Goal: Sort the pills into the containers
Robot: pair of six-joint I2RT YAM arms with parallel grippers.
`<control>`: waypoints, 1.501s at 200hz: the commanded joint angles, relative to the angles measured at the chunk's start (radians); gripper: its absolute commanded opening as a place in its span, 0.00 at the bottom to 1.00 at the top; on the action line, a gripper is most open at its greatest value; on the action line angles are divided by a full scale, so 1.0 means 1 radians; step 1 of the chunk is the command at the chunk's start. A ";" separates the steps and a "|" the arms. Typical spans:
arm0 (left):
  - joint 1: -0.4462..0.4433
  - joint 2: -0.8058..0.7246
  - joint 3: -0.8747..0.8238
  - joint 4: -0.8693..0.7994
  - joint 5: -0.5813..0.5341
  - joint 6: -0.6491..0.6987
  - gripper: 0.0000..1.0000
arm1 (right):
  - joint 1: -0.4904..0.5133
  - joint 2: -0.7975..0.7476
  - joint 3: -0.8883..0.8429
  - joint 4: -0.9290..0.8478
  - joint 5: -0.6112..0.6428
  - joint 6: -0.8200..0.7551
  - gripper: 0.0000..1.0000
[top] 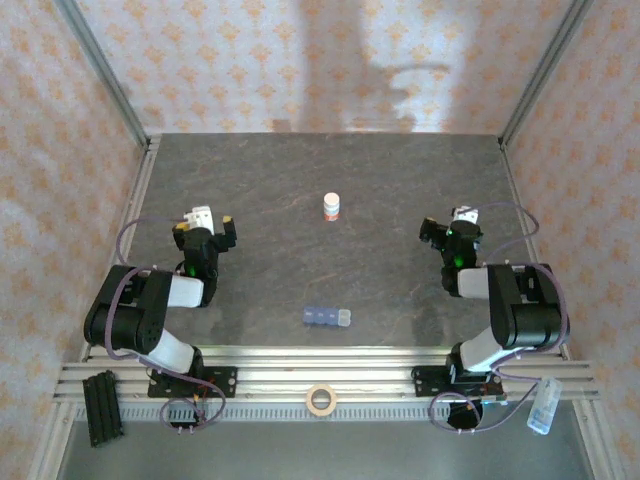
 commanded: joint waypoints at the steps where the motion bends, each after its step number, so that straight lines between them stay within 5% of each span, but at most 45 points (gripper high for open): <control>1: 0.003 0.000 -0.008 0.040 -0.033 -0.014 1.00 | -0.001 -0.006 0.018 0.019 -0.005 -0.014 1.00; 154: 0.003 0.002 0.029 -0.039 -0.044 -0.020 1.00 | -0.002 -0.006 0.017 0.020 -0.005 -0.013 1.00; 192: -0.001 0.004 0.048 -0.072 0.040 0.020 1.00 | -0.001 -0.010 0.018 0.021 0.001 -0.014 1.00; 228: -0.008 -0.023 0.009 -0.012 -0.015 0.010 1.00 | 0.000 -0.129 0.176 -0.351 0.039 0.013 1.00; 252: -0.022 -0.102 0.049 -0.147 -0.077 0.006 1.00 | -0.001 -0.206 0.244 -0.484 0.028 0.098 1.00; 300: -0.026 -0.261 0.175 -0.453 -0.095 -0.013 1.00 | -0.002 -0.291 0.406 -0.749 0.014 0.526 1.00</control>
